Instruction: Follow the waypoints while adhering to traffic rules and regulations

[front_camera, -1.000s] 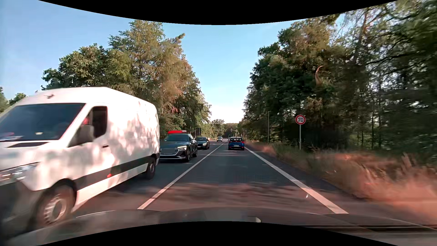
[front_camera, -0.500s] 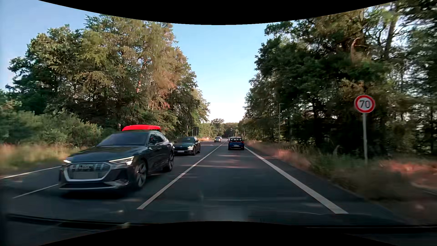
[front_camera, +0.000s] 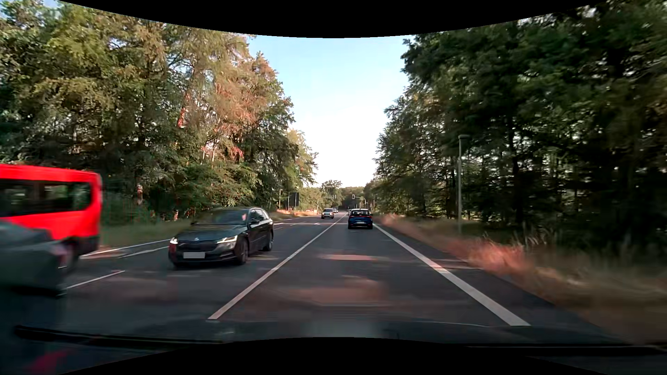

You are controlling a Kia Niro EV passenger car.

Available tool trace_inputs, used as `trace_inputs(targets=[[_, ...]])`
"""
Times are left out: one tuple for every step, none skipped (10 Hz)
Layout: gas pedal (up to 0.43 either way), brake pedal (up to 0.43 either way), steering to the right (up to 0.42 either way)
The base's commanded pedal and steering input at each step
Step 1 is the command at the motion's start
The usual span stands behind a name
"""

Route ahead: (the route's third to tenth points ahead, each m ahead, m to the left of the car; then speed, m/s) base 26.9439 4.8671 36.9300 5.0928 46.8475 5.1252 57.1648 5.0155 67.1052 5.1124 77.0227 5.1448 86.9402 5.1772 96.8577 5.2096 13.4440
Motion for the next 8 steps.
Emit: trace_inputs(targets=[[0.228, 0.0, -0.002], [0.228, 0.0, -0.003], [0.228, 0.0, -0.003], [0.22, 0.0, -0.003], [0.209, 0.0, -0.003], [0.177, 0.0, -0.003], [0.169, 0.0, -0.003], [0.15, 0.0, -0.003]])
